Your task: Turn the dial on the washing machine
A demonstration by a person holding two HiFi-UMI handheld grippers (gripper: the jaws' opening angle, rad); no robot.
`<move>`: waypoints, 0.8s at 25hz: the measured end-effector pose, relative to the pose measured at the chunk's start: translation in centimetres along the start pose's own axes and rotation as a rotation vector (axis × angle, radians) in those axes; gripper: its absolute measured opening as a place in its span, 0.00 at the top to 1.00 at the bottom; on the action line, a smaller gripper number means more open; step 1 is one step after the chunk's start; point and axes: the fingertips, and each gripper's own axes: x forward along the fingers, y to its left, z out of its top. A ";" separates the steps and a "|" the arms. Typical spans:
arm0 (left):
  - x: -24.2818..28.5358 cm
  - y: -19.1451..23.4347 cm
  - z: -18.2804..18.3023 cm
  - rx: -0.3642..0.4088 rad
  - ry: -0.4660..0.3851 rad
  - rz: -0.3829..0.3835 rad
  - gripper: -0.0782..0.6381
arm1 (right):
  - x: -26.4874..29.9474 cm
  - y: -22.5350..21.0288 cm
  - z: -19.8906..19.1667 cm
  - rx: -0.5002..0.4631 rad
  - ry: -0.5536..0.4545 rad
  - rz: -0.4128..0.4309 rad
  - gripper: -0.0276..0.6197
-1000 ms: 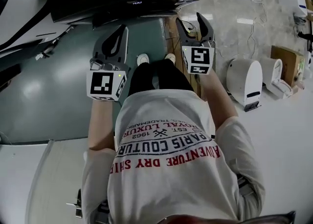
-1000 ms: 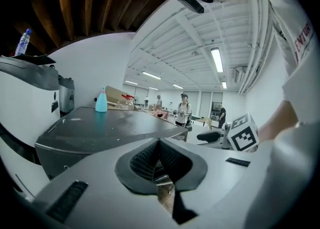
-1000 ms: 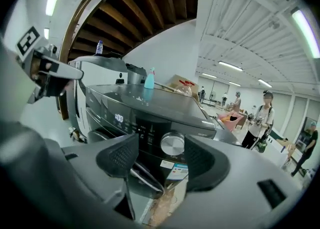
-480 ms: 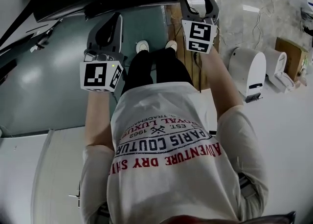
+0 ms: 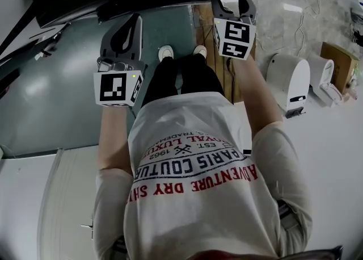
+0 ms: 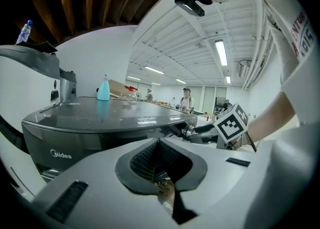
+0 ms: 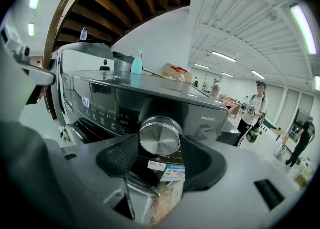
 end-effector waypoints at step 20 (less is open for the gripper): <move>0.1 -0.9 0.1 0.004 -0.009 0.015 0.87 | -0.8 -0.8 0.5 0.022 -0.076 -0.009 0.48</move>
